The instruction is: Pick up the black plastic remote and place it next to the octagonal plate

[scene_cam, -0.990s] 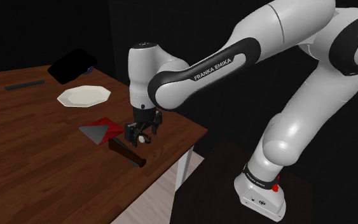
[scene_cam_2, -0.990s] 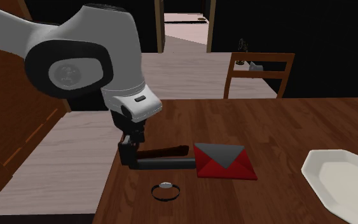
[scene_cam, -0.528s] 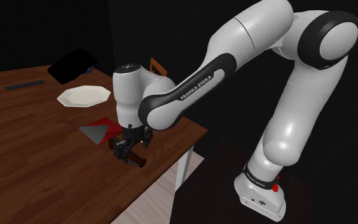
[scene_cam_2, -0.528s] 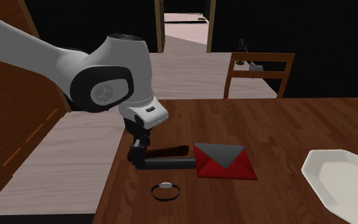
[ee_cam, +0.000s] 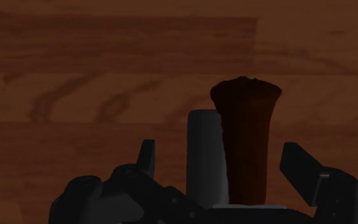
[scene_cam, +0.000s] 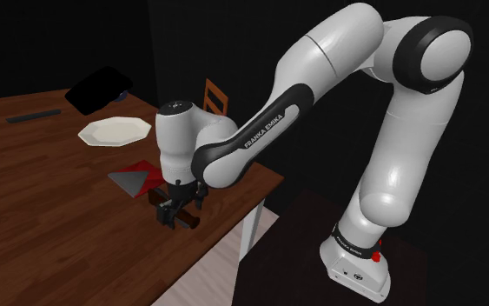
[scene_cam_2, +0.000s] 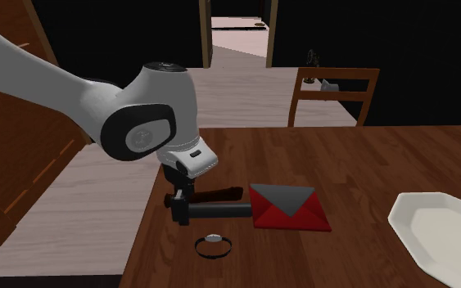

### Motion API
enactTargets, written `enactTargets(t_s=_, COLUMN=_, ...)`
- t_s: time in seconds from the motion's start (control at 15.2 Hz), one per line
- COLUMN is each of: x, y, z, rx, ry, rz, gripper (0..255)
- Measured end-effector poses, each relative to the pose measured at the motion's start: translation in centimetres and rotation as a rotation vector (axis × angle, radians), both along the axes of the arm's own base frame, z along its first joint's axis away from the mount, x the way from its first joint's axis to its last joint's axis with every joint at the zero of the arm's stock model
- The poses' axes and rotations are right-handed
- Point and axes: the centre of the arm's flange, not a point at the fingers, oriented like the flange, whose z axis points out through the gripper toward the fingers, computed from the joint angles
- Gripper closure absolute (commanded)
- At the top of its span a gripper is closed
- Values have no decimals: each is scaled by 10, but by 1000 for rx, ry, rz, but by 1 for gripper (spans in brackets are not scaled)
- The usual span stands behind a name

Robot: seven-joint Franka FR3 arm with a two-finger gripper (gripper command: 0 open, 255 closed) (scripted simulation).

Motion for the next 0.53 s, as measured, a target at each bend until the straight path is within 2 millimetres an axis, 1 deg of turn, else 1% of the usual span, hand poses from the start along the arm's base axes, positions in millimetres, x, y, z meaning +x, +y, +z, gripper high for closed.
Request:
enactTargets(t_s=0.2, x=0, y=0, z=-1, rx=0, ry=0, rz=0, gripper=0)
enactTargets(t_s=0.26, x=0, y=0, z=-1, rx=0, ry=0, rz=0, gripper=255)
enactTargets(t_s=0.53, x=0, y=2, z=2, rx=5, ry=-5, rz=3, gripper=255)
